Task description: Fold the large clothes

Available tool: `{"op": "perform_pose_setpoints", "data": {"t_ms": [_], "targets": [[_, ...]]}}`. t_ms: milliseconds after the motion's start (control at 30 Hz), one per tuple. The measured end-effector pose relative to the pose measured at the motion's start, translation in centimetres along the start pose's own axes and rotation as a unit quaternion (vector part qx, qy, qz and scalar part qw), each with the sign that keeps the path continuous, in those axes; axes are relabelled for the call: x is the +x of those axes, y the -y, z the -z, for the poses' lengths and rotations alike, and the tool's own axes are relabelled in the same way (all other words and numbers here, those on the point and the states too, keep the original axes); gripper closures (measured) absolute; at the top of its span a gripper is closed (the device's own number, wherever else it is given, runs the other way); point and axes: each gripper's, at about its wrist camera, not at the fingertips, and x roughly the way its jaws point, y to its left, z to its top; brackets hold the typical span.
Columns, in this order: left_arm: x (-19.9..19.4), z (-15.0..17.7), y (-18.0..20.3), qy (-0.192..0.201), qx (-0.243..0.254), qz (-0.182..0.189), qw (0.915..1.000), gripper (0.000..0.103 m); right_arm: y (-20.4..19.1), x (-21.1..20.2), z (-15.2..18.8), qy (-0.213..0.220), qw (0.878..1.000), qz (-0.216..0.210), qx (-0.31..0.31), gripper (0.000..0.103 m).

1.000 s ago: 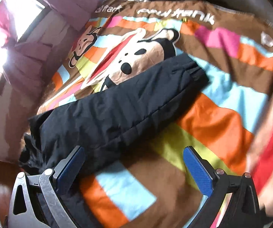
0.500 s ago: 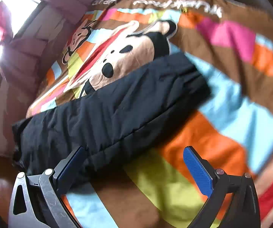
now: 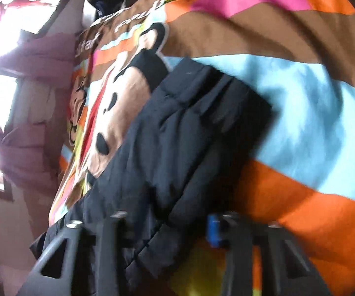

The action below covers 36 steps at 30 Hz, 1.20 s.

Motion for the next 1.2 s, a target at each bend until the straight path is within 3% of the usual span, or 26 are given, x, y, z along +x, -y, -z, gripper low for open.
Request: {"op": "perform_pose_setpoints", "data": {"t_ms": [67, 133, 267, 533, 633, 867, 1067, 1200], "targets": [[0.1, 0.0, -0.1, -0.001, 0.001, -0.001, 1.0, 0.003, 0.0, -0.3, 0.0, 0.0, 1.0, -0.003, -0.001, 0.09], [-0.6, 0.1, -0.4, 0.005, -0.006, 0.014, 0.9999, 0.003, -0.9, -1.7, -0.2, 0.006, 1.0, 0.002, -0.025, 0.093], [-3.9, 1.1, -2.6, 0.029, -0.036, 0.072, 0.9963, 0.003, -4.5, -5.7, 0.0, 0.019, 0.996, 0.017, -0.088, 0.095], [-12.4, 2.7, -6.2, 0.081, -0.012, 0.059, 0.9949, 0.003, -15.6, -14.1, 3.9, 0.042, 0.97, 0.007, -0.241, 0.096], [-15.2, 3.6, -8.0, 0.09, -0.02, 0.052, 0.9944, 0.003, -20.7, -15.9, 6.8, 0.02, 0.951, -0.02, -0.307, 0.096], [-23.5, 5.6, -15.0, 0.116, -0.049, -0.003, 0.992, 0.003, -31.6, -18.2, 18.2, -0.02, 0.881, -0.067, -0.468, 0.096], [-28.3, 7.1, -21.3, 0.116, -0.081, -0.038, 0.9893, 0.003, -34.6, -15.7, 28.0, -0.079, 0.848, -0.086, -0.517, 0.096], [-30.2, 8.9, -25.1, 0.101, -0.108, -0.078, 0.9859, 0.003, -33.9, -12.6, 33.5, -0.124, 0.831, -0.11, -0.531, 0.096]]}}
